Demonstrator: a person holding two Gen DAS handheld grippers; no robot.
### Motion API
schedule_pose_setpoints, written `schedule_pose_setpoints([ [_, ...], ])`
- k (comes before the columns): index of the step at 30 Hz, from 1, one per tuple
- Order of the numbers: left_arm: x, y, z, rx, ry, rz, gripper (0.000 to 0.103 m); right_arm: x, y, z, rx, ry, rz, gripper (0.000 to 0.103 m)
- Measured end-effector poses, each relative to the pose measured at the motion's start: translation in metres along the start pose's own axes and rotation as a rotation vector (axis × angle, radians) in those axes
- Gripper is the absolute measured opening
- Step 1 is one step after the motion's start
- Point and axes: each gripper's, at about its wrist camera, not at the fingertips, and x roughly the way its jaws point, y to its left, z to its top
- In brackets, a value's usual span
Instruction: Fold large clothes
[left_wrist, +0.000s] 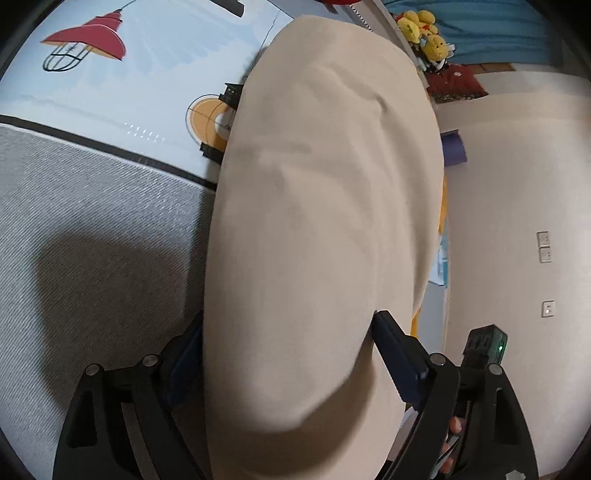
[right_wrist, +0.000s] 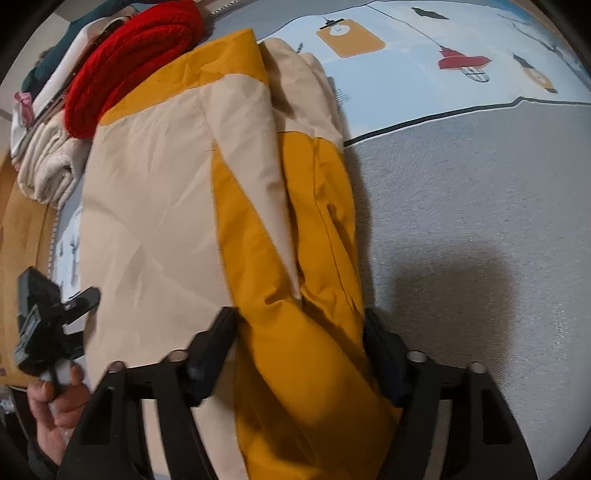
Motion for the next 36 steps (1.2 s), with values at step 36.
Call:
schedule_pose_setpoints([
  [36,-0.149,0.002,0.007,0.189,-0.085,0.379,0.052,0.008,0.145,-0.040,-0.287,0.003,0.090,0.021],
])
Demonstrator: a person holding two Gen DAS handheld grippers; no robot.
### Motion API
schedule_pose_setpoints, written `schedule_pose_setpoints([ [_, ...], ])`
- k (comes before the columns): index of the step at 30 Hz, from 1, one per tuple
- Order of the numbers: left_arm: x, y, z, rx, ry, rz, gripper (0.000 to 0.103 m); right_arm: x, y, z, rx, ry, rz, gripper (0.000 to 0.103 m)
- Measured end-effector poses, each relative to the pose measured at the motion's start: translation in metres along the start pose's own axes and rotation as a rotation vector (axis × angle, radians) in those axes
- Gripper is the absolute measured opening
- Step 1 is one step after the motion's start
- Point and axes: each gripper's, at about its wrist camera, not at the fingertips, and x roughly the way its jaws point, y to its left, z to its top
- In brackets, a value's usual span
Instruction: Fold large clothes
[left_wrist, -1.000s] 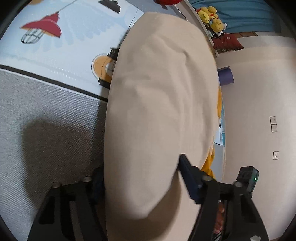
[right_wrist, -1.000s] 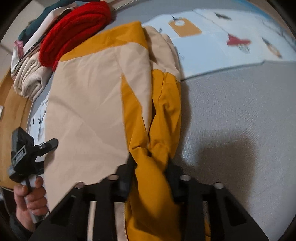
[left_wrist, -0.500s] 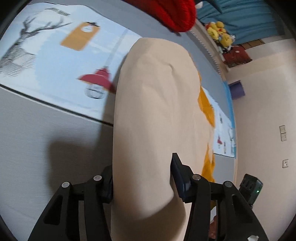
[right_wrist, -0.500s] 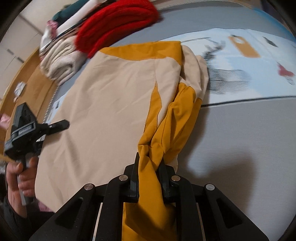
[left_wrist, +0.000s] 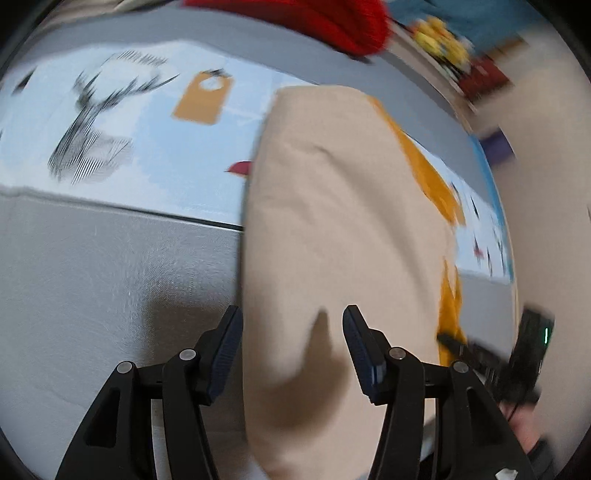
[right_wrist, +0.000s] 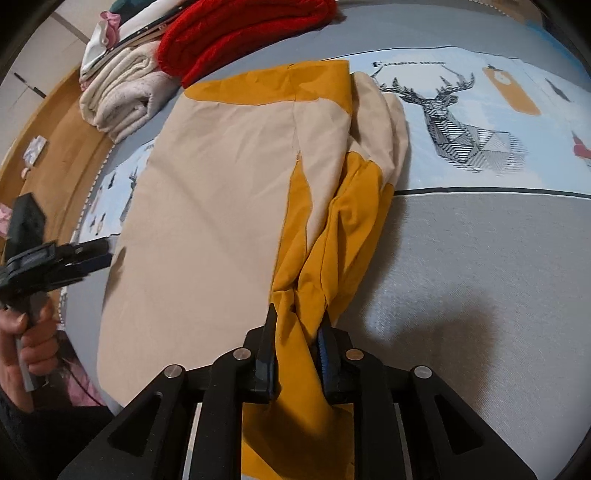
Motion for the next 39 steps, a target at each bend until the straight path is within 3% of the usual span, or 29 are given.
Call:
schedule_pose_setpoints([
  [2,0.009,-0.005,-0.011,0.099,0.046,0.008,0.052,-0.003,-0.002,-0.001,0.029,0.006,-0.033,0.027],
  [3,0.024,0.001,-0.018,0.123,0.107,0.043,0.053,-0.004,-0.006,-0.004,0.039,0.009,-0.039,0.028],
  [5,0.040,0.019,-0.028,0.083,0.171,0.060,0.056,-0.005,-0.010,-0.007,0.052,0.029,-0.049,0.033],
  [7,0.033,0.030,-0.029,0.026,0.163,0.023,0.055,-0.005,-0.014,-0.012,0.061,0.056,-0.052,0.038],
  [9,0.020,0.027,-0.032,0.067,0.140,0.016,0.055,-0.007,-0.016,-0.018,0.080,0.084,-0.032,0.040],
  [11,0.024,0.027,-0.042,0.107,0.174,0.016,0.055,-0.008,-0.015,-0.025,0.061,0.106,-0.037,0.040],
  [19,0.031,0.041,-0.067,-0.011,0.203,-0.095,0.056,-0.011,-0.026,-0.057,0.056,0.192,-0.027,0.040],
  [22,0.037,0.051,-0.079,-0.127,0.198,-0.182,0.053,-0.007,-0.022,-0.070,0.007,0.227,-0.048,0.040],
  [25,0.033,0.034,-0.083,-0.113,0.154,-0.161,0.053,-0.014,-0.013,-0.074,-0.065,0.190,-0.056,0.016],
  [28,0.032,0.025,-0.089,-0.129,0.154,-0.196,0.052,-0.023,-0.016,-0.073,-0.062,0.162,-0.069,0.013],
  [32,0.034,0.022,-0.100,-0.115,0.158,-0.155,0.053,-0.032,-0.034,-0.069,0.006,0.149,-0.100,0.012],
  [37,0.018,0.008,-0.114,-0.046,0.078,0.021,0.061,-0.024,-0.041,-0.081,-0.032,0.223,-0.226,0.012],
  [39,0.001,-0.001,-0.119,0.028,0.034,0.132,0.061,-0.030,-0.042,-0.089,-0.033,0.218,-0.305,0.014],
])
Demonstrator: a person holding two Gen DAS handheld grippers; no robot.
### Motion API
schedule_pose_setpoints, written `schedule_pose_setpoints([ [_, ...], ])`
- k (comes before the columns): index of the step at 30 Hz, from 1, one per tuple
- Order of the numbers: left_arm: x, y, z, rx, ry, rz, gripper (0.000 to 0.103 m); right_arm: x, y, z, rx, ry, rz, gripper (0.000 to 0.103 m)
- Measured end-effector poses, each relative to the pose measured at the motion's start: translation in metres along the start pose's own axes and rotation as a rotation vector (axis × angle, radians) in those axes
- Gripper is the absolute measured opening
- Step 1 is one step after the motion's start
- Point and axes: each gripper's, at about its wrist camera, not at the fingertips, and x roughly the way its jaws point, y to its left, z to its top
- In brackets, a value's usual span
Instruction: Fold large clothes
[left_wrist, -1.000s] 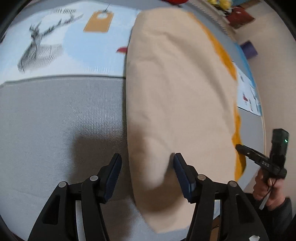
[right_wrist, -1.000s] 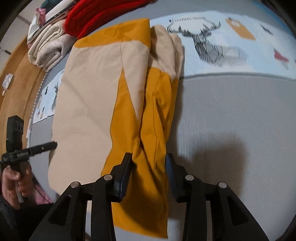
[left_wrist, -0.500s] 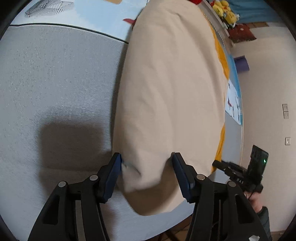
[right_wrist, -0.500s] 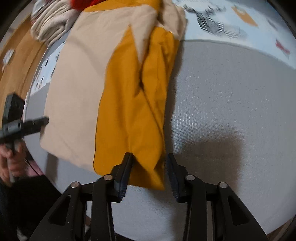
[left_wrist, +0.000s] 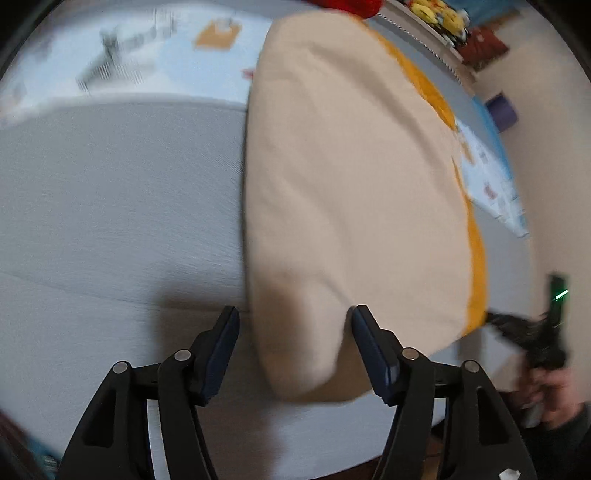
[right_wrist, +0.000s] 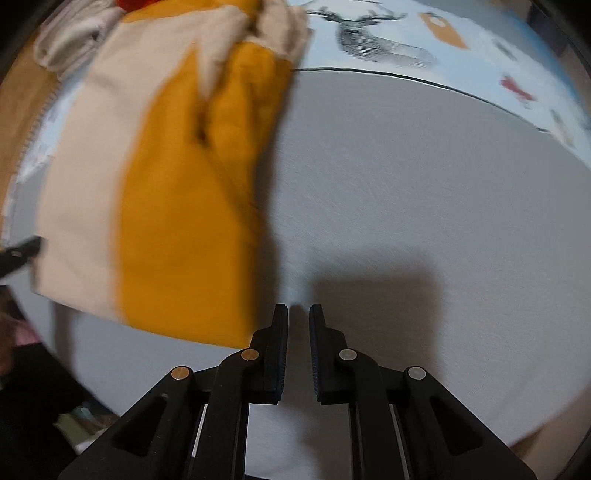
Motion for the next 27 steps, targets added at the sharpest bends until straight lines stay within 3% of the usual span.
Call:
schedule_pose_setpoints([
  [3,-0.036,-0.020,-0.019,0.128,-0.120,0.210,0.065,-0.039,-0.001,-0.012,0.069,-0.163,0.016,0.014],
  [4,-0.047,-0.027,-0.026,0.152,-0.157,0.240,0.074,-0.053,0.003,-0.018,0.070,-0.221,0.012,0.019],
  [6,-0.077,-0.041,-0.044,0.198,-0.256,0.293,0.089,-0.084,0.021,-0.035,0.042,-0.339,-0.013,0.045],
  [7,-0.088,-0.045,-0.051,0.212,-0.296,0.316,0.094,-0.096,0.031,-0.044,0.027,-0.381,-0.026,0.071],
  [8,-0.098,-0.050,-0.060,0.221,-0.331,0.335,0.096,-0.108,0.043,-0.056,0.009,-0.430,-0.030,0.080],
  [14,-0.146,-0.071,-0.120,0.199,-0.462,0.328,0.102,-0.150,0.104,-0.125,-0.073,-0.594,-0.063,0.080],
  [19,-0.147,-0.084,-0.160,0.178,-0.518,0.308,0.102,-0.166,0.128,-0.174,-0.066,-0.659,-0.059,0.080],
  [22,-0.135,-0.087,-0.168,0.118,-0.497,0.260,0.102,-0.168,0.137,-0.185,-0.081,-0.685,-0.063,0.080],
  [27,-0.129,-0.099,-0.164,0.149,-0.512,0.246,0.102,-0.160,0.140,-0.179,-0.091,-0.697,-0.072,0.080],
])
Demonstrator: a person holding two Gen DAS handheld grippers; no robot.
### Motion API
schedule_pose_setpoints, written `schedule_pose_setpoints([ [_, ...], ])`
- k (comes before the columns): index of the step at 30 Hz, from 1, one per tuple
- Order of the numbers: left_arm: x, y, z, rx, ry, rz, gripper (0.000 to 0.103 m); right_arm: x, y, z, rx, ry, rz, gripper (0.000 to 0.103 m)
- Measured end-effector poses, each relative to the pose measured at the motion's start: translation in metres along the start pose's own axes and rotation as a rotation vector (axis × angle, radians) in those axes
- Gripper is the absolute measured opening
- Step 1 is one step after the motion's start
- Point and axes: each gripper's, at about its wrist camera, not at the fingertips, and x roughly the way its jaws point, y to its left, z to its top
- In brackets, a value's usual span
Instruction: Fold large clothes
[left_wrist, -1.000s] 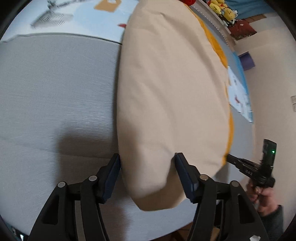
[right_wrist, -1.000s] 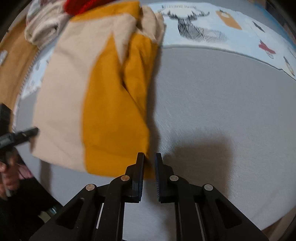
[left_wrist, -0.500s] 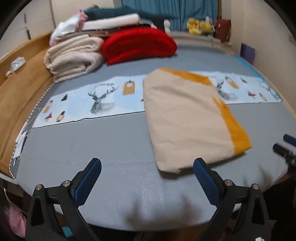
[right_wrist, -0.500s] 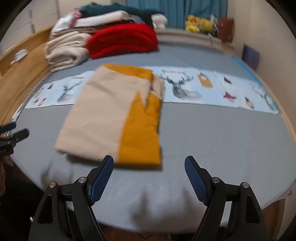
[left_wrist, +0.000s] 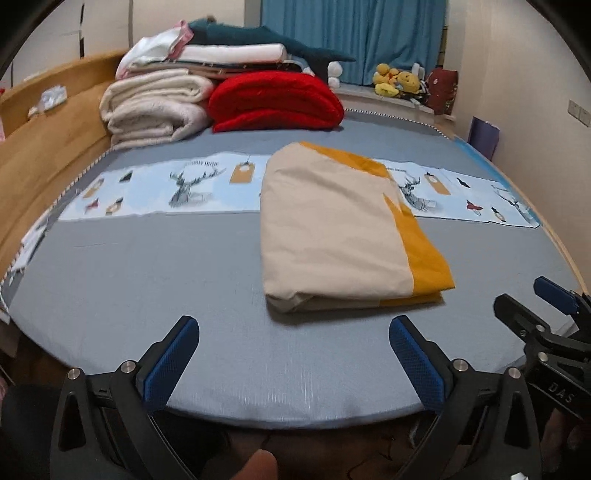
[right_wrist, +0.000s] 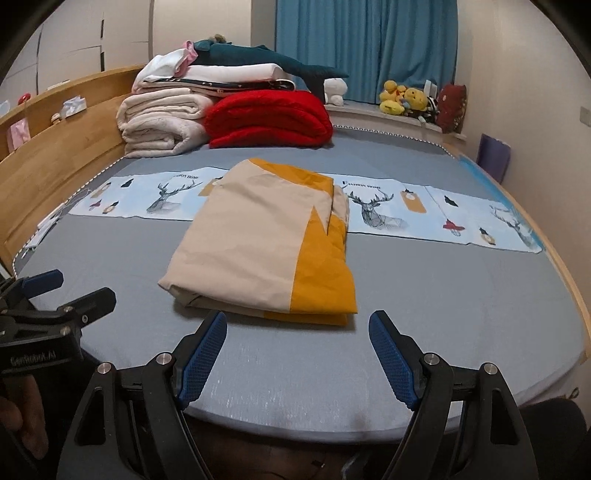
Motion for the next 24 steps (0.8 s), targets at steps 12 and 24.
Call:
schedule_pose_setpoints([
  [12,0.017,0.000,0.002,-0.039,0.031,-0.021,0.102,0.025,0.000,0.009,0.037,0.016,0.008,0.080],
  [24,0.018,-0.009,0.000,-0.025,0.021,-0.036,0.102,0.025,0.012,0.007,-0.014,-0.003,0.028,0.080],
])
